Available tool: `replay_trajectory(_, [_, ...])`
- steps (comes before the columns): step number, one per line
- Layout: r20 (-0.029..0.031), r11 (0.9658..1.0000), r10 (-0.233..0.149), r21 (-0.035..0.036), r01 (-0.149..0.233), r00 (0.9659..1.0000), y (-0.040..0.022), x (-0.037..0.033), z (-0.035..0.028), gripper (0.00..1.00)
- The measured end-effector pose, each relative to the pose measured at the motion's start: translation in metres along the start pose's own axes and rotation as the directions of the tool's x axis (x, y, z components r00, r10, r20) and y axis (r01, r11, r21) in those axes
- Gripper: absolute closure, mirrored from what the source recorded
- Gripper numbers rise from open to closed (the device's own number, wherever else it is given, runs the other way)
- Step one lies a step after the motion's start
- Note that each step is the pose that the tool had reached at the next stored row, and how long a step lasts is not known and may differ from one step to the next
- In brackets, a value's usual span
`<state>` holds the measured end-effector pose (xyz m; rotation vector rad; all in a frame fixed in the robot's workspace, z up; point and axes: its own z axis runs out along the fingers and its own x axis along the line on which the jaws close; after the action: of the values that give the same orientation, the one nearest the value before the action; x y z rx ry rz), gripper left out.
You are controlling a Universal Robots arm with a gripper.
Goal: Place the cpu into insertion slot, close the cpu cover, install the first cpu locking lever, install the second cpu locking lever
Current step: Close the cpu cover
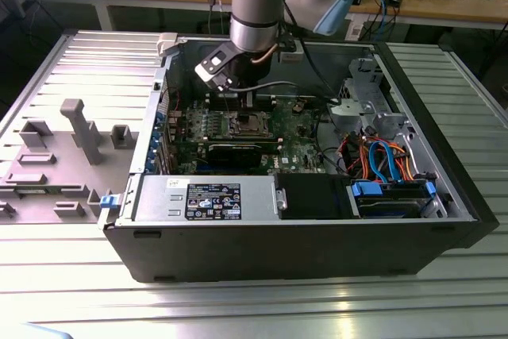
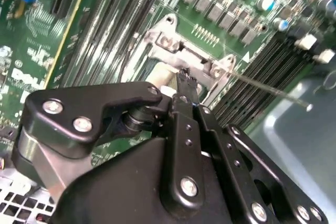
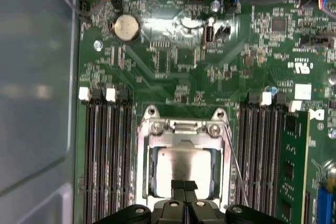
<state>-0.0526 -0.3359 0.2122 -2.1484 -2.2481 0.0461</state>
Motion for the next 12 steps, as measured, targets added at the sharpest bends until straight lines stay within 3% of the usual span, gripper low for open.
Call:
replay_trajectory(3, [-0.0035, 1.0000, 0.000, 0.0081, 0.000, 1.0000, 0.0107, -0.0005, -0.0005, 0.89])
replay_trajectory(6, [-0.0059, 1.0000, 0.000, 0.0099, 0.000, 1.0000, 0.0143, -0.0007, -0.0019, 0.89])
replay_trajectory(12, [-0.0075, 1.0000, 0.000, 0.0099, 0.000, 1.0000, 0.0133, -0.0006, -0.0256, 0.89])
